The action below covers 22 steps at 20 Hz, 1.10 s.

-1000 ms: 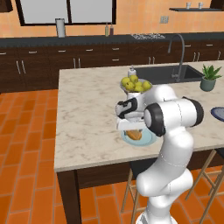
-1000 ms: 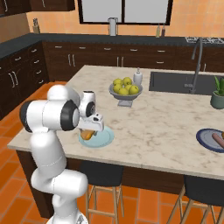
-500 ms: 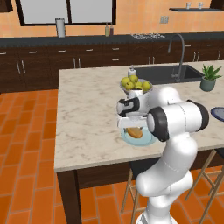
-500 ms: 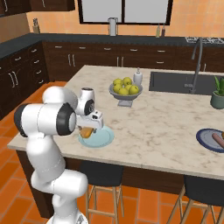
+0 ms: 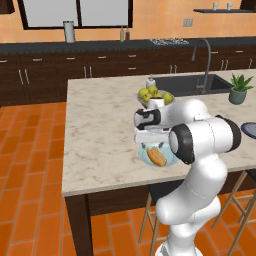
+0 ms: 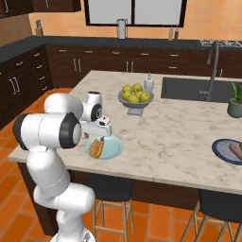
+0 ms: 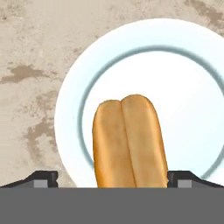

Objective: Place one bun and one sausage from the bowl on each plate.

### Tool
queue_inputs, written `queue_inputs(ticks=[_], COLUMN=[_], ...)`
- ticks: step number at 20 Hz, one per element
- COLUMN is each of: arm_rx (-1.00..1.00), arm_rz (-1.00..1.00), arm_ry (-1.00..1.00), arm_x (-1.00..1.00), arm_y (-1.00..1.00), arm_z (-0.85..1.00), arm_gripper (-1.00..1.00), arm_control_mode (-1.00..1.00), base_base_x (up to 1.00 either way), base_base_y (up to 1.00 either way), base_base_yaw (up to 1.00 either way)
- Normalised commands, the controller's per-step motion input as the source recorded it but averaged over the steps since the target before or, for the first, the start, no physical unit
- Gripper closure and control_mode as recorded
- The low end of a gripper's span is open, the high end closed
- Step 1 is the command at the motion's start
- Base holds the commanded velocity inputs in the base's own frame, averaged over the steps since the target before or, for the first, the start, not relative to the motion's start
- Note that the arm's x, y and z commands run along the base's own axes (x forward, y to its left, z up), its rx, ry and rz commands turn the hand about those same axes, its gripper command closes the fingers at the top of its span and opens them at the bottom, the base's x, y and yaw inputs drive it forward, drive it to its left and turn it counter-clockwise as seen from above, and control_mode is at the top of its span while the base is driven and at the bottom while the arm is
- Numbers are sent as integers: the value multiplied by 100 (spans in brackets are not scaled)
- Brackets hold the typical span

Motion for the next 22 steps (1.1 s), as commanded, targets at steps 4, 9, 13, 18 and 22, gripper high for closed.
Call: queue_inputs(ticks=[4,9,13,18,22], arm_rx=[0,0,0,-1,-1], arm_rz=[-9,-6,-3,4,14], arm_ry=[0,3,6,-12,-4], arm_x=[-92,-98,-96,-66,-46], arm_y=[0,2,2,3,-4], arm_z=[82,83,74,55,57], arm_gripper=[-100,-100,-100,-100,-100], arm_control_mode=[-100,-100,-100,-100,-100], base_base_x=[0,0,0,0,0], base_base_y=[0,0,0,0,0], base_base_yaw=[0,0,0,0,0])
